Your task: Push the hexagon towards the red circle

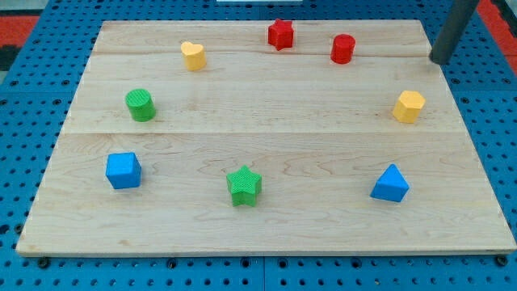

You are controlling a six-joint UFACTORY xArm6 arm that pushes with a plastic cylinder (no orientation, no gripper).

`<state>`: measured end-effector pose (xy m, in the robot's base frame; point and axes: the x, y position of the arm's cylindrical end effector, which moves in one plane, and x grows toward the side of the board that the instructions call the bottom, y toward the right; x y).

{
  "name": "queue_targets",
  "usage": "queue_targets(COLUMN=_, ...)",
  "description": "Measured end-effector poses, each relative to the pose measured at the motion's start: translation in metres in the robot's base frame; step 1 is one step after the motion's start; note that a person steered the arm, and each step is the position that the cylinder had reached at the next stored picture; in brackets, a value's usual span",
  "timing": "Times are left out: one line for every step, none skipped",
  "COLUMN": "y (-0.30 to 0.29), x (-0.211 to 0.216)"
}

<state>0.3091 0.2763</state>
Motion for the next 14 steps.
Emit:
queue_targets(y=0.045, x=0.045)
queue_targets(y=0.068, x=0.087)
queue_targets(y=0.021, x=0.111)
queue_targets(y=-0.013, x=0.125)
queue_targets(y=-0.062, x=0.087)
queue_targets(y=-0.099, x=0.044)
queue_targets(y=-0.099, x=0.081)
queue_targets(y=-0.125, x=0.098)
queue_targets(y=-0.149, x=0.087)
queue_targets(y=-0.148, x=0.056)
queue_targets(y=-0.132, x=0.041)
queue_targets(y=-0.121, x=0.051)
queue_targets(y=-0.081, x=0.066)
queue_targets(y=-0.065, x=0.066)
